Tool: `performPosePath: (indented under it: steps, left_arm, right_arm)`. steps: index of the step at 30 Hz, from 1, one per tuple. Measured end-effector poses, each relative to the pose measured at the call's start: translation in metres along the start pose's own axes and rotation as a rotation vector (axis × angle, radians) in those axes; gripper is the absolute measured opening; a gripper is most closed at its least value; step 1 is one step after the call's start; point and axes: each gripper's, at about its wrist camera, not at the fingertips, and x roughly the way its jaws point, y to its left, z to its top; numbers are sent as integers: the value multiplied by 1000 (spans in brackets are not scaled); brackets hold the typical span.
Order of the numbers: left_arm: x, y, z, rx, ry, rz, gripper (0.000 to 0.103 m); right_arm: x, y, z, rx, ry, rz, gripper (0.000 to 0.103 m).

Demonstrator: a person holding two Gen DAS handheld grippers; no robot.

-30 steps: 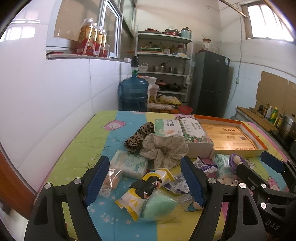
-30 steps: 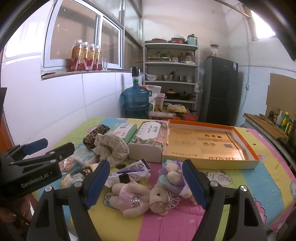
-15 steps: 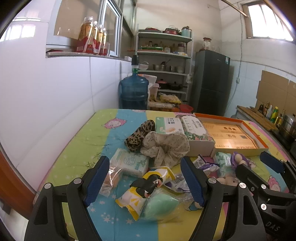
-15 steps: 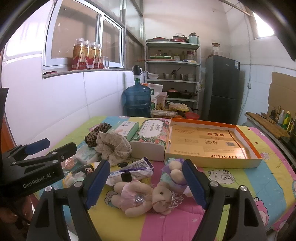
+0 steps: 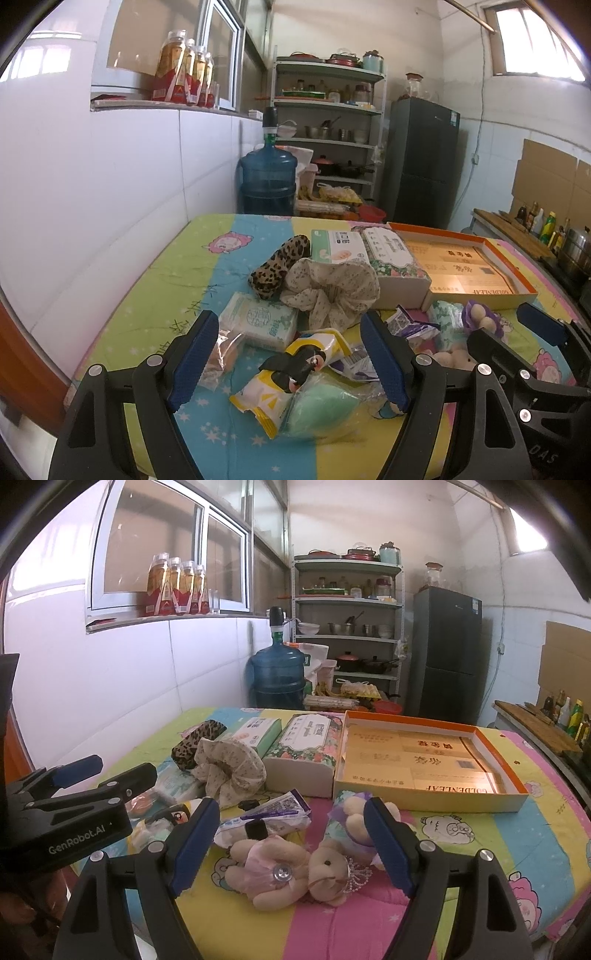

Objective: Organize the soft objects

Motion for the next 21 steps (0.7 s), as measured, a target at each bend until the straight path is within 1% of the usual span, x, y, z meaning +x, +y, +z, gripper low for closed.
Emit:
performPosePath:
  steps: [21]
  left_arm:
    - [1,0,-2,-2,8,0,80]
  right_arm:
    - [2,3,0,-3,7,8,81]
